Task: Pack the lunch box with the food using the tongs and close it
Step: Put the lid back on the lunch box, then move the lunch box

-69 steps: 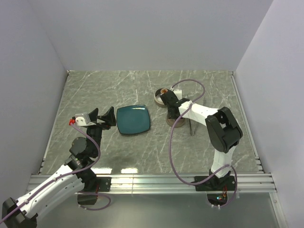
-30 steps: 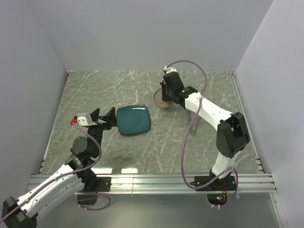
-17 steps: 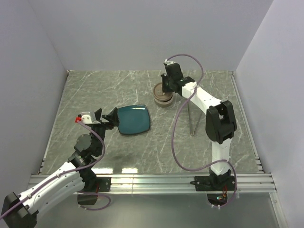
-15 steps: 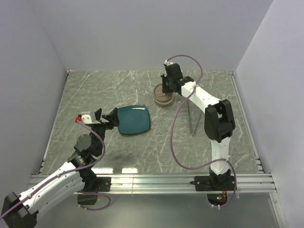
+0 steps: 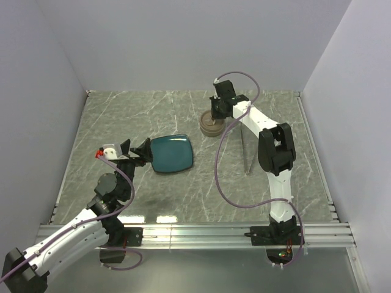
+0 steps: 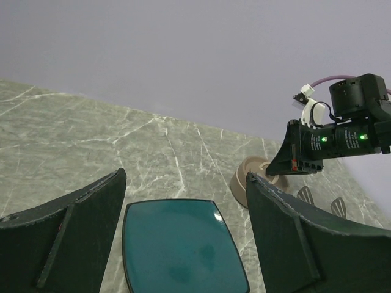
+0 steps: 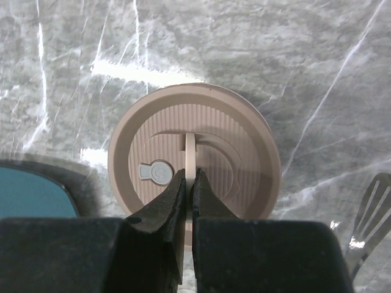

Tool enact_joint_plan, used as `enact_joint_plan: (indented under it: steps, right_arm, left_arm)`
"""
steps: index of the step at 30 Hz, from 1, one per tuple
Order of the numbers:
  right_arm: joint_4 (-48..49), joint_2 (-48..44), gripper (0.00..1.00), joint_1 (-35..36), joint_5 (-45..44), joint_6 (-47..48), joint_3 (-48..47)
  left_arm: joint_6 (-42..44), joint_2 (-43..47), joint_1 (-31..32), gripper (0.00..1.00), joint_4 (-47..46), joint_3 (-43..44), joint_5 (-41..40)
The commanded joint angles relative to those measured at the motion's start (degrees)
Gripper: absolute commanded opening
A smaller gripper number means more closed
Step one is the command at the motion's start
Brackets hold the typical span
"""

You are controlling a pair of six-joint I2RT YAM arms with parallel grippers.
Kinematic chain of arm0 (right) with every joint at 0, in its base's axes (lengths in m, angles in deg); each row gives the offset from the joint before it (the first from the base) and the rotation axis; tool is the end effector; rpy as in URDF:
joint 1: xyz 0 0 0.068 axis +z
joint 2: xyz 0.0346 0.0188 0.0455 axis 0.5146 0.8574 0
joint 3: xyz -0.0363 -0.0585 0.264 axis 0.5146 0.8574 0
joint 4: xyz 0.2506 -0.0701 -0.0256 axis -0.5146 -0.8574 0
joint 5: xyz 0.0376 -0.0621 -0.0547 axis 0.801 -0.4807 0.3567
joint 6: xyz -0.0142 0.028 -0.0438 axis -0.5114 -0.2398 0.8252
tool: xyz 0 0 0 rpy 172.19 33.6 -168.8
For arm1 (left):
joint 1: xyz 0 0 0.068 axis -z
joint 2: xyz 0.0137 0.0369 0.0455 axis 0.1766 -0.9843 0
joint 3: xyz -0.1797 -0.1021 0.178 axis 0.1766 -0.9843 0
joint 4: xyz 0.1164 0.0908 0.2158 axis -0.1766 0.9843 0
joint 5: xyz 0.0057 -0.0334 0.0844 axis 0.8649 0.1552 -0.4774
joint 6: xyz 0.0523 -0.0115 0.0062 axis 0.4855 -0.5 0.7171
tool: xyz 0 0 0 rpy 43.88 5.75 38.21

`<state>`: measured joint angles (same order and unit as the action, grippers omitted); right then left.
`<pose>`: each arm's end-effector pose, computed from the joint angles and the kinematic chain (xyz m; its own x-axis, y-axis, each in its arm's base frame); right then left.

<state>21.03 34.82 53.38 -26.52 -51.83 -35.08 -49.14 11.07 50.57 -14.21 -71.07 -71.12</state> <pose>0.4568 0.1894 0.2252 -0.7548 -0.0762 -0.6515 -0.2383 0.9572 0.1641 0.1246 -0.0785 0.2734 0.1762 -0.4106 -0.8946 0.1439 0.9098 -0.3892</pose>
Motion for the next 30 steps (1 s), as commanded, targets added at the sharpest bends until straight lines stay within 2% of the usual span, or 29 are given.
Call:
enact_joint_plan:
  steps: [1,12,21,30]
  right_arm:
    - [-1.3,1.4,0.0,-1.3,-0.8,0.3,-3.4]
    - [-3.6,-1.4,0.0,-1.1,0.3,1.1,0.1]
    - [-0.5,-8.6,0.0,-0.4,-0.2,0.4,12.1]
    - [0.6,-12.4,0.0,1.1,-0.9,-0.1,18.0]
  left_arm:
    - [1.2,0.5,-0.3,0.85,-2.4,0.3,1.0]
    - [1.0,1.6,-0.3,0.85,-2.0,0.1,1.7]
    - [0.9,1.9,-0.3,0.85,-1.8,-0.1,2.0]
    - [0.6,2.2,-0.4,0.85,-0.9,0.2,2.1]
